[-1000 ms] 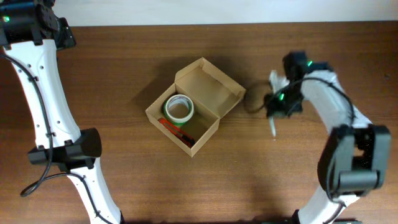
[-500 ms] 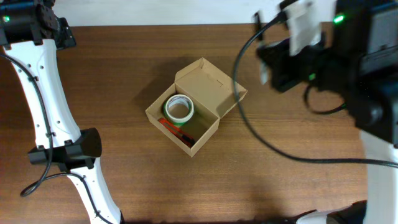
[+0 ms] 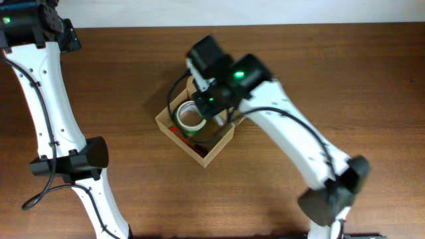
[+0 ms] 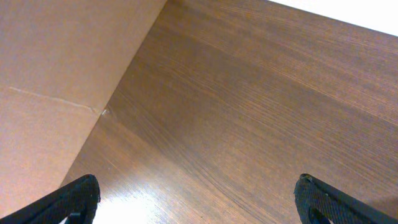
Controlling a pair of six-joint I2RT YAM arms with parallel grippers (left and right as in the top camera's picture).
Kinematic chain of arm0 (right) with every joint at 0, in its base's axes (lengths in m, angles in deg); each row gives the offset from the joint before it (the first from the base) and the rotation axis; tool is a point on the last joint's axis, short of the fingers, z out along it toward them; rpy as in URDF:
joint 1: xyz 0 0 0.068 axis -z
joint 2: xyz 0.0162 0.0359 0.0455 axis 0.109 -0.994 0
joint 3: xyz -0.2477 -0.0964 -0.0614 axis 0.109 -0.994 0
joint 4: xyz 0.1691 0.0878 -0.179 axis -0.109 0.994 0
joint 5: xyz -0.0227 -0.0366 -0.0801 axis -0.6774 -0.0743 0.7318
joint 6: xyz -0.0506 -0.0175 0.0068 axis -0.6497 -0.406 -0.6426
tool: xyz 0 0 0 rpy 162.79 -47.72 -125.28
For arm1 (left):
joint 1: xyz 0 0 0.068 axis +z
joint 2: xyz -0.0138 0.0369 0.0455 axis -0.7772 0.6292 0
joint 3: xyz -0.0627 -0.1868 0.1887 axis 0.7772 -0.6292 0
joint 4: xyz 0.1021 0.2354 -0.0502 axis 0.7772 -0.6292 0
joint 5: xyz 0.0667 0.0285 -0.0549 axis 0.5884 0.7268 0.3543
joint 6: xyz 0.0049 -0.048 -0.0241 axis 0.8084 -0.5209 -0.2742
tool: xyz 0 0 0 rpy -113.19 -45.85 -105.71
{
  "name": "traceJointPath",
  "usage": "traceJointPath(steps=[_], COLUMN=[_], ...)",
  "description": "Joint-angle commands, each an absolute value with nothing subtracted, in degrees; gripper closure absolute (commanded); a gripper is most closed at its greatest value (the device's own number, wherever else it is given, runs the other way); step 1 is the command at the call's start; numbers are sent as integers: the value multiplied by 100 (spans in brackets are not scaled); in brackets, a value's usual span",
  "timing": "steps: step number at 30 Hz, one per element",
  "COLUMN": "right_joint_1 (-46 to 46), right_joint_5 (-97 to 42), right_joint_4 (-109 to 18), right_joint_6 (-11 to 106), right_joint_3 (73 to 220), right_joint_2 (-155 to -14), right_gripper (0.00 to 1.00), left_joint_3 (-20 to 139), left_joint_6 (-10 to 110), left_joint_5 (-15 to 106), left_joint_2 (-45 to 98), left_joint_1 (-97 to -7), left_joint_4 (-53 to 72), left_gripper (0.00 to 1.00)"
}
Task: Pack container
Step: 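Carry the black marker into the box and release it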
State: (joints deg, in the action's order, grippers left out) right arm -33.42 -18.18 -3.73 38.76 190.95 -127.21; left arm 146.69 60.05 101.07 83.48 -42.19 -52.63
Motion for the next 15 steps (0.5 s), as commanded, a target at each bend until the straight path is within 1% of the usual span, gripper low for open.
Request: traceJointPath(steps=[1, 6, 15], right_joint_1=[-3449, -3639, -4192], right_joint_5=[-1641, -2078, -2093], right_joint_4=[-419, -489, -848], right_joint_6=[4079, 4072, 3830], right_joint_3=[19060, 19060, 19058], right_joint_2=[-13165, -13844, -14349], right_gripper=[96, 96, 96], left_joint_3=[14761, 14761, 14761], left_joint_6=[6058, 6058, 6058], left_joint_5=[10170, 10170, 10170], left_joint_2=[8186, 8186, 8186], left_joint_1=[-4199, -4199, -4199], left_joint_4=[-5263, -5263, -5263], left_gripper=[0, 0, 0])
